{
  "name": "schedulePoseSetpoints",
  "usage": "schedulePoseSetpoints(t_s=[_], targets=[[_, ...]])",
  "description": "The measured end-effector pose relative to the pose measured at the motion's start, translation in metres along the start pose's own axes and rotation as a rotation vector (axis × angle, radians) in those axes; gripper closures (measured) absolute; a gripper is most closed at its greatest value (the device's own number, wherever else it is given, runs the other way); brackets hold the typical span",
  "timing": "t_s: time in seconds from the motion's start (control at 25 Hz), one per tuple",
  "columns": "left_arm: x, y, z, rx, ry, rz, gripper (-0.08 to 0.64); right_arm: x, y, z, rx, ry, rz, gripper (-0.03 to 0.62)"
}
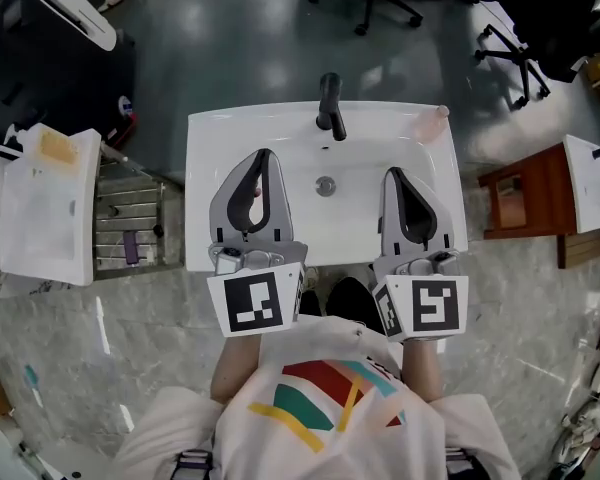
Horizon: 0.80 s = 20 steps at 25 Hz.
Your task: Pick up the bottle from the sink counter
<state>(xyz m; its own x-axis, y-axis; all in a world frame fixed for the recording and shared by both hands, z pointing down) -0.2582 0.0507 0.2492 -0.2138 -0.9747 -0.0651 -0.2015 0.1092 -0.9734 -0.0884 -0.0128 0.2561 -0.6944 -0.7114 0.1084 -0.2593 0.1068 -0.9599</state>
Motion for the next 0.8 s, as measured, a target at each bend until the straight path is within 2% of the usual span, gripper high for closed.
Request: schedulePoseSetpoints(t_s=[0.36,0.56,0.8], targets=[[0.019,0.006,0.007,0.003,0.051,0.031,0.541,0.021,0.005,0.025,0.031,0.04,0.064,0.581],[0.024,0.005,0.011,0.031,0.066,0.034,0.541,0.029,0.007,0.033,0.029,0.061,0.084,0.581],[0.035,0.001,0.022,0.023,0.03,0.005,0.541,0.029,0.003,0.04,0.032,0.051,0.087,0.581]])
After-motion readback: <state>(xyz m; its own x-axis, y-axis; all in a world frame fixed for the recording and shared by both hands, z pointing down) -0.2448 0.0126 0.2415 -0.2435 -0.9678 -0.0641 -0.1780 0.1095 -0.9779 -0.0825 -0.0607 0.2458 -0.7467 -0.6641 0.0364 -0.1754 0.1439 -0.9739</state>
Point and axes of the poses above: the fingertips, and each gripper's own axes: x forward along the fingers, z to its right, y out of its top, the point moved 6 cm from there along -x, backward along the fingers, and after that the axes turned 13 degrees about -x, right-handed, at the moved point
